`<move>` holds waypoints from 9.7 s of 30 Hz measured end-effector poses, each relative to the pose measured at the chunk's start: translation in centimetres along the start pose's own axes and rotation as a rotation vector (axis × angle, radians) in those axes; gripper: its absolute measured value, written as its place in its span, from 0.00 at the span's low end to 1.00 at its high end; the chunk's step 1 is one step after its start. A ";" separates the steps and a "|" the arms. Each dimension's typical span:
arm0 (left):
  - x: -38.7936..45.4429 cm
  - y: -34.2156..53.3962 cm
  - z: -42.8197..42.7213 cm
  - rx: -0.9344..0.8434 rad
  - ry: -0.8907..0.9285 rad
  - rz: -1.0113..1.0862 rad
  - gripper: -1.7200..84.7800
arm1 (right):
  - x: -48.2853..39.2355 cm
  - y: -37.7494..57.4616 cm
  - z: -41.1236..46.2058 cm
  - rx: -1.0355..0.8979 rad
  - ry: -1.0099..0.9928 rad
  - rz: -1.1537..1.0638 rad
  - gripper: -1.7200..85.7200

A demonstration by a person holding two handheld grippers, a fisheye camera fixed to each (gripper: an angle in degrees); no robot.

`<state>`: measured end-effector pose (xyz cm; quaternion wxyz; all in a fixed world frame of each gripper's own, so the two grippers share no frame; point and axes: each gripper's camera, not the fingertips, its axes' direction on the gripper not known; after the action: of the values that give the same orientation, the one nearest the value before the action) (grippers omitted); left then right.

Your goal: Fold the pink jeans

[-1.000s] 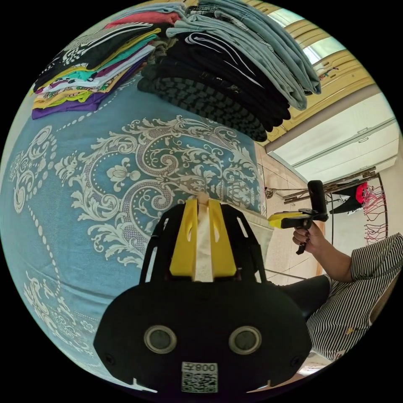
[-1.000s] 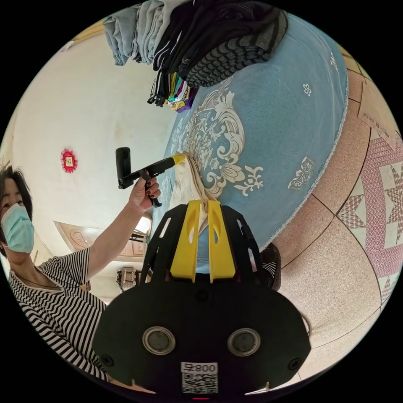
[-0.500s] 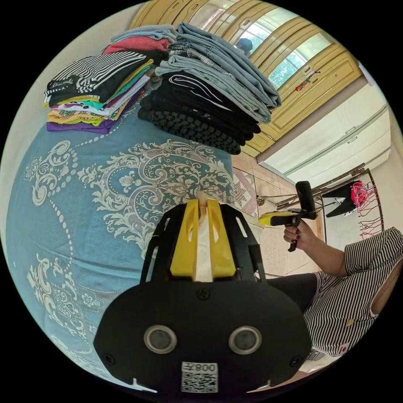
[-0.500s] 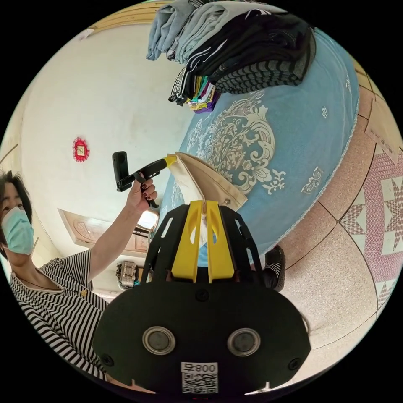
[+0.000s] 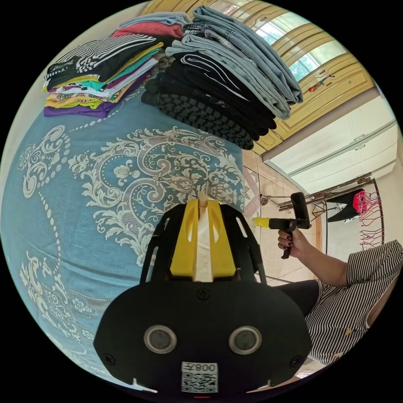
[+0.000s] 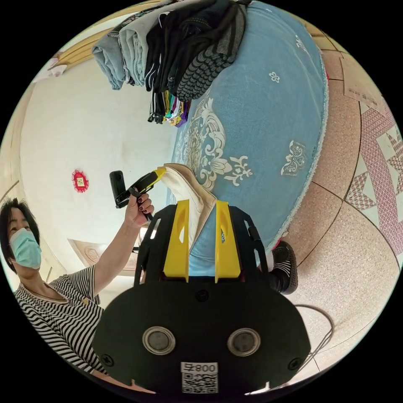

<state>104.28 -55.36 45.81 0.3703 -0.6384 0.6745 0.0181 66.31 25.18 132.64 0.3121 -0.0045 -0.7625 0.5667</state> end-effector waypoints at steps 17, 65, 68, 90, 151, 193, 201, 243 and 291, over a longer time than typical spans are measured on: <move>-1.8 9.6 -7.1 0.104 0.035 -0.001 0.06 | -2.4 2.9 3.4 -0.059 -0.058 -0.165 0.06; -15.7 65.9 -17.5 0.273 -0.044 -0.565 0.02 | -12.2 27.4 51.9 -1.071 0.140 -0.728 0.07; -16.0 67.1 -15.1 0.147 -0.087 -0.593 0.02 | -13.9 25.9 51.7 -0.978 0.148 -0.783 0.05; -23.5 79.5 -18.3 0.413 -0.025 -0.949 0.03 | -10.9 22.1 62.6 -0.971 0.356 -0.730 0.02; -24.3 84.0 -18.4 0.610 0.186 -0.834 0.03 | -15.9 25.9 65.5 -0.941 0.269 -0.839 0.06; 2.0 67.3 -6.4 0.258 -0.141 -0.563 0.02 | -22.6 15.0 49.8 -0.853 0.437 -0.797 0.02; 6.5 64.3 -2.0 0.145 -0.123 -0.520 0.03 | -21.5 8.5 50.0 -0.814 0.441 -0.684 0.04; 26.4 64.0 3.7 0.179 -0.356 -0.268 0.05 | -16.6 1.2 49.1 -0.949 -0.018 -0.133 0.07; 11.8 132.3 -4.6 1.082 0.155 -1.122 0.05 | -20.4 33.2 80.7 -1.091 0.106 -0.375 0.07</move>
<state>-12.61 -43.27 -16.29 0.5356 -0.6141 0.1899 -0.5477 32.44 -39.86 81.11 0.3974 -0.0578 -0.9155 0.0257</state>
